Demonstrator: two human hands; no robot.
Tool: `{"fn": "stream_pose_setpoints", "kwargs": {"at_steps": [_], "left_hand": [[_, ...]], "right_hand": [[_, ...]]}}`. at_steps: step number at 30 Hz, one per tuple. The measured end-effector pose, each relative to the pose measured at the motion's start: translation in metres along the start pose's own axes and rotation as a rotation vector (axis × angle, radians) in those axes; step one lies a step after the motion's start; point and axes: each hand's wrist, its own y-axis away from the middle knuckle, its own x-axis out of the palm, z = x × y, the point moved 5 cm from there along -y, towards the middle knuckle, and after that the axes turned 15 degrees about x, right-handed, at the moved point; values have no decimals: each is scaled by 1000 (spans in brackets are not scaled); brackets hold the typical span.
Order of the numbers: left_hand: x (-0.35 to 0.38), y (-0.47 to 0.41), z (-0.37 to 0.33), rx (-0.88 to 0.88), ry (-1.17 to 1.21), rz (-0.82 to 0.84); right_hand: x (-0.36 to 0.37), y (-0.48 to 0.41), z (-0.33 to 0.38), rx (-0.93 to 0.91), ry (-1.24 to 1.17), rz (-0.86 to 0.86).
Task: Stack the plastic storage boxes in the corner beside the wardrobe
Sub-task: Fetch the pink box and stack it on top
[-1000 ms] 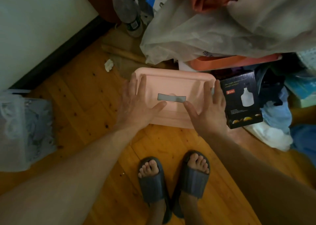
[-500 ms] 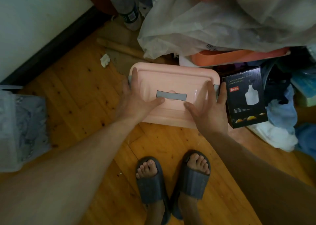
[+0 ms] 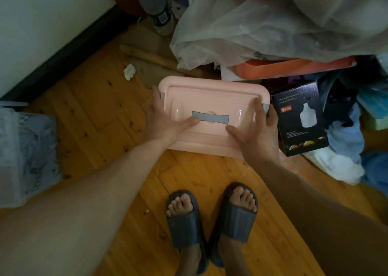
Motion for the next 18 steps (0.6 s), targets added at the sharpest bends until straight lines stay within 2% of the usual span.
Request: {"fn": "stream_pose_setpoints", "kwargs": {"at_steps": [9,18], "left_hand": [[-21,25,-5,-9,49,-33],[-72,65,-26,-30,8,-94]], "right_hand": [[-21,21,15,7,44,69],[-61,58,53,-43,39,95]]}}
